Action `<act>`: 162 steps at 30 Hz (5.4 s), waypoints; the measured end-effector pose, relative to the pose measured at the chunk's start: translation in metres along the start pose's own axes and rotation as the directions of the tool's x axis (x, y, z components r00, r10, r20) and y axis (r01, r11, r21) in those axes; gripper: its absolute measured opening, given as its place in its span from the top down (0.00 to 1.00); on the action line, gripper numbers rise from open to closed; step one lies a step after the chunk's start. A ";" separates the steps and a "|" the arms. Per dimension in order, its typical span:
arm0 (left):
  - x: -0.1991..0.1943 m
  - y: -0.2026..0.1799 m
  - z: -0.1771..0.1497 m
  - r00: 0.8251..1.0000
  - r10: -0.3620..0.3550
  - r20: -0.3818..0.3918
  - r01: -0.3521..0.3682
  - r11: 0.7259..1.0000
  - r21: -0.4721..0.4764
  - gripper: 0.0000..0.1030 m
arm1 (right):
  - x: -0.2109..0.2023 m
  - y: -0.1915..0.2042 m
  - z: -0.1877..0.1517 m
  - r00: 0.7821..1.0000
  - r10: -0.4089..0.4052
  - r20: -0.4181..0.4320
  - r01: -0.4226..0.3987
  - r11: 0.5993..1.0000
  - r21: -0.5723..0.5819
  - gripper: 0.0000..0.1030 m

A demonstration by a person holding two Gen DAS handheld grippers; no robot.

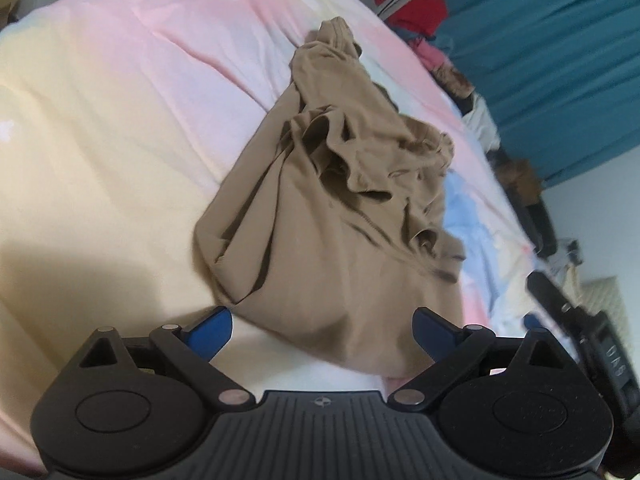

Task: Fold clothes

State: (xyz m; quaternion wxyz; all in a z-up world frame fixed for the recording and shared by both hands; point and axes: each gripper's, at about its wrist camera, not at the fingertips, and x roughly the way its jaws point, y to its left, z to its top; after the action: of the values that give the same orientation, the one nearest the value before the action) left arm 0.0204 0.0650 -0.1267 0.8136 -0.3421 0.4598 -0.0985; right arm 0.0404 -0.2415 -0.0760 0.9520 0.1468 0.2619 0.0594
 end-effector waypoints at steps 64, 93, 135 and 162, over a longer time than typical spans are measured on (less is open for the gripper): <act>-0.029 -0.080 0.082 0.967 -0.099 0.237 0.137 0.979 -0.151 0.92 | 0.050 -0.046 0.043 0.963 0.247 -0.111 -0.084 0.660 0.747 0.87; 0.069 -0.095 0.090 0.953 -0.008 0.304 -0.140 0.877 0.460 0.19 | 0.135 -0.030 0.043 0.963 0.255 -0.083 -0.205 0.901 0.383 0.21; 0.068 -0.073 0.019 0.929 0.219 0.300 -0.356 0.753 0.553 0.18 | 0.124 0.010 -0.009 0.984 -0.024 -0.178 0.007 0.995 -0.096 0.27; 0.048 0.015 0.034 0.983 -0.073 0.169 0.113 0.965 -0.236 0.25 | 0.118 0.000 -0.008 0.982 0.001 -0.190 -0.001 1.000 0.000 0.28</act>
State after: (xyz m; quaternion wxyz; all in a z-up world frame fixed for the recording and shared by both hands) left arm 0.0722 0.0691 -0.1577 0.7936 -0.4677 0.3857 -0.0518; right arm 0.1371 -0.2168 -0.1394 0.9226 0.1407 0.3515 0.0734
